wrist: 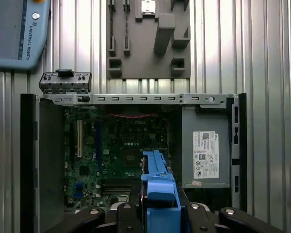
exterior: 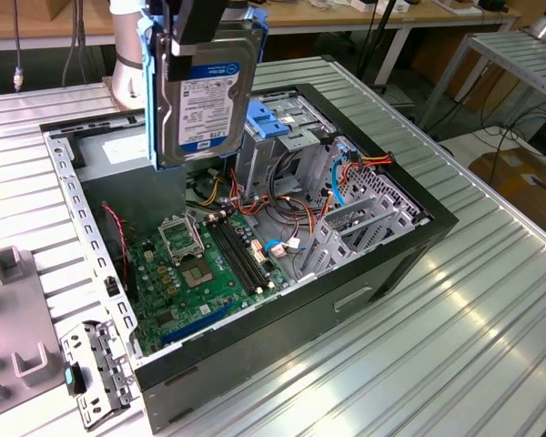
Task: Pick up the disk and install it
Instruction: 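Pick up the disk, then insert the disk into the insertion slot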
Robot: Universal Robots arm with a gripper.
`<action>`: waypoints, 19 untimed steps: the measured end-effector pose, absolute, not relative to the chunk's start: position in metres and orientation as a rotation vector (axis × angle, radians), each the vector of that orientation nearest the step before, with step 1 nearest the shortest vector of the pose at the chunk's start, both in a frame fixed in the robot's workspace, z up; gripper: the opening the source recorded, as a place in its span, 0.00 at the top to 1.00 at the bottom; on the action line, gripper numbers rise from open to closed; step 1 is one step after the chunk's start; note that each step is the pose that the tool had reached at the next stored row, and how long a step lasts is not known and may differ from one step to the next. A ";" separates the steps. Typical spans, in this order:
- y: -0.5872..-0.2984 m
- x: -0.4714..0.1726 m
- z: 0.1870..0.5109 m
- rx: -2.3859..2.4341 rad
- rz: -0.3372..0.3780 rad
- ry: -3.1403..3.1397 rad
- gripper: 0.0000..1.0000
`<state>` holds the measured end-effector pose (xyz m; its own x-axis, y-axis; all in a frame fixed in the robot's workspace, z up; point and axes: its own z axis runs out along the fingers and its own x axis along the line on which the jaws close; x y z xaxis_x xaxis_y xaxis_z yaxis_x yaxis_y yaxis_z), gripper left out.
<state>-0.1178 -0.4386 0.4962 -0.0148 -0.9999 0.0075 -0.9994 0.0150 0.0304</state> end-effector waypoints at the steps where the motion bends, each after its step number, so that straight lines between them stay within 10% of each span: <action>1: -0.439 -0.115 0.496 2.186 -0.026 -2.219 0.63; 19: -0.442 -0.115 0.496 2.186 -0.026 -2.219 0.63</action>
<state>-0.1149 -0.4418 0.4961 -0.0149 -0.9999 0.0076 -0.9994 0.0151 0.0305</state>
